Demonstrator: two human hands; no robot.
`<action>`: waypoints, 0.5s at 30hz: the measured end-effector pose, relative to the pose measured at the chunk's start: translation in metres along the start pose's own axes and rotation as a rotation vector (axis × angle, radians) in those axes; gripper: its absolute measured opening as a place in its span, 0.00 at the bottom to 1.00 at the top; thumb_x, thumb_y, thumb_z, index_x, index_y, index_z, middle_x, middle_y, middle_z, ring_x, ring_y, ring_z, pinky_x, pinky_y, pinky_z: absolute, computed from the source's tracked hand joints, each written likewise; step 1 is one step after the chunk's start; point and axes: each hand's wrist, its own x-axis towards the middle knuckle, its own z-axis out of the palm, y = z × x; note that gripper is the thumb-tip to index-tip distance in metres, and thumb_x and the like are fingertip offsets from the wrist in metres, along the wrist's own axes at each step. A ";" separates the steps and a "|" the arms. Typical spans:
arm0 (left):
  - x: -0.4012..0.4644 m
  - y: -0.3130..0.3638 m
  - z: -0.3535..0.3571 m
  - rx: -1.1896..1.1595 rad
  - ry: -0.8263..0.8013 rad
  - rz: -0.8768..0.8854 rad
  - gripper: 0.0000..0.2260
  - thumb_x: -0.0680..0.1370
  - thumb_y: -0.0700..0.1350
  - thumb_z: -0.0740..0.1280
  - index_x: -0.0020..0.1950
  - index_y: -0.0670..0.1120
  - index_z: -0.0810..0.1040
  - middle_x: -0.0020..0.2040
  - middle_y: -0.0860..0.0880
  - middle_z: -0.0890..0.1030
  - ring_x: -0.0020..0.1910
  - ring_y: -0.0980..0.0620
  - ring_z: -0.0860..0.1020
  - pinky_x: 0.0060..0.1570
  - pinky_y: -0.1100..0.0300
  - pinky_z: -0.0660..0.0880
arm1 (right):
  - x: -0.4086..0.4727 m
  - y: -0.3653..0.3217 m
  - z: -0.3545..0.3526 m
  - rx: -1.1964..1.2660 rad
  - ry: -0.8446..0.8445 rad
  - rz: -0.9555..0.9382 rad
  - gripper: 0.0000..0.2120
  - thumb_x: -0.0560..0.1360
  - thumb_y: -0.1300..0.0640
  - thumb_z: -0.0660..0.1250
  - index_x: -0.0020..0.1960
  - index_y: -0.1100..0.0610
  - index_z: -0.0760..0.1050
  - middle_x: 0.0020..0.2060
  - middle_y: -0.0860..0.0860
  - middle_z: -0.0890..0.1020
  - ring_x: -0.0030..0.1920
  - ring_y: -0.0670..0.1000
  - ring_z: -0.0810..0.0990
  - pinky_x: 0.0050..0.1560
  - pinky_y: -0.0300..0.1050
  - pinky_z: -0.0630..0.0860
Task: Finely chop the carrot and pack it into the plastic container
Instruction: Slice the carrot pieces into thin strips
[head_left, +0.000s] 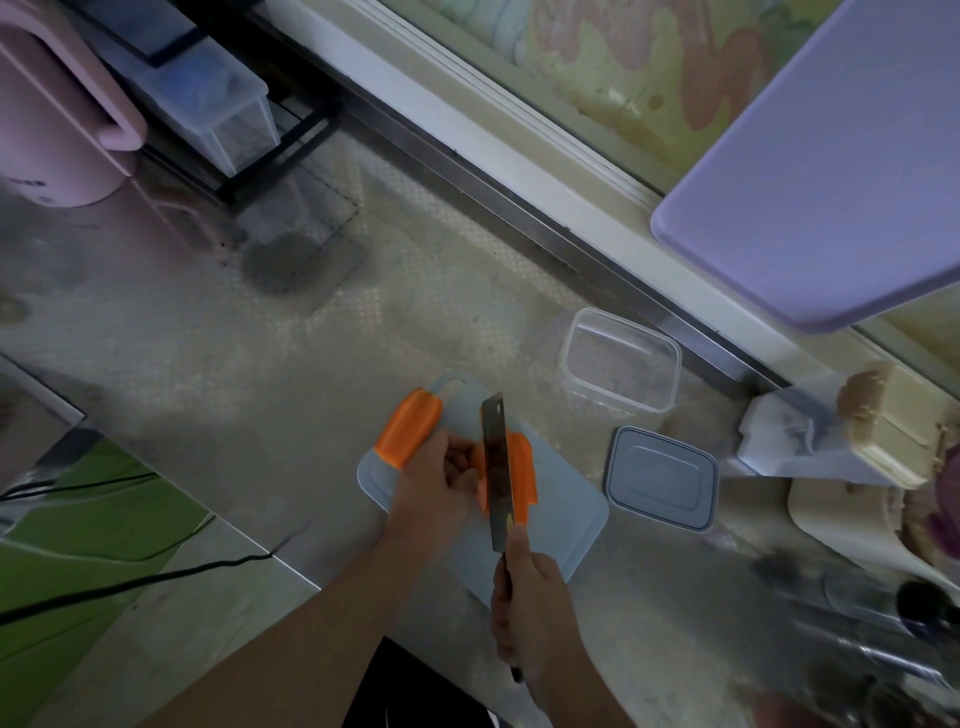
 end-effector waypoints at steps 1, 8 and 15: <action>0.000 -0.001 0.000 -0.001 -0.001 0.003 0.12 0.79 0.34 0.69 0.51 0.52 0.77 0.45 0.51 0.80 0.42 0.66 0.76 0.43 0.75 0.71 | -0.001 -0.001 0.000 0.000 -0.003 0.004 0.26 0.84 0.38 0.53 0.33 0.52 0.63 0.24 0.49 0.62 0.22 0.47 0.59 0.23 0.36 0.58; 0.002 -0.002 0.001 0.007 -0.012 -0.020 0.12 0.80 0.36 0.70 0.53 0.53 0.76 0.46 0.52 0.79 0.45 0.58 0.78 0.45 0.68 0.71 | -0.003 -0.003 -0.001 0.028 -0.026 0.009 0.27 0.83 0.37 0.54 0.32 0.52 0.63 0.24 0.50 0.62 0.21 0.48 0.57 0.23 0.35 0.57; 0.002 -0.003 0.001 -0.003 -0.014 -0.015 0.12 0.80 0.36 0.70 0.53 0.54 0.77 0.46 0.53 0.79 0.44 0.62 0.78 0.43 0.71 0.72 | 0.002 0.003 0.000 -0.055 0.028 -0.018 0.26 0.83 0.36 0.55 0.33 0.52 0.65 0.24 0.48 0.64 0.22 0.47 0.60 0.25 0.37 0.58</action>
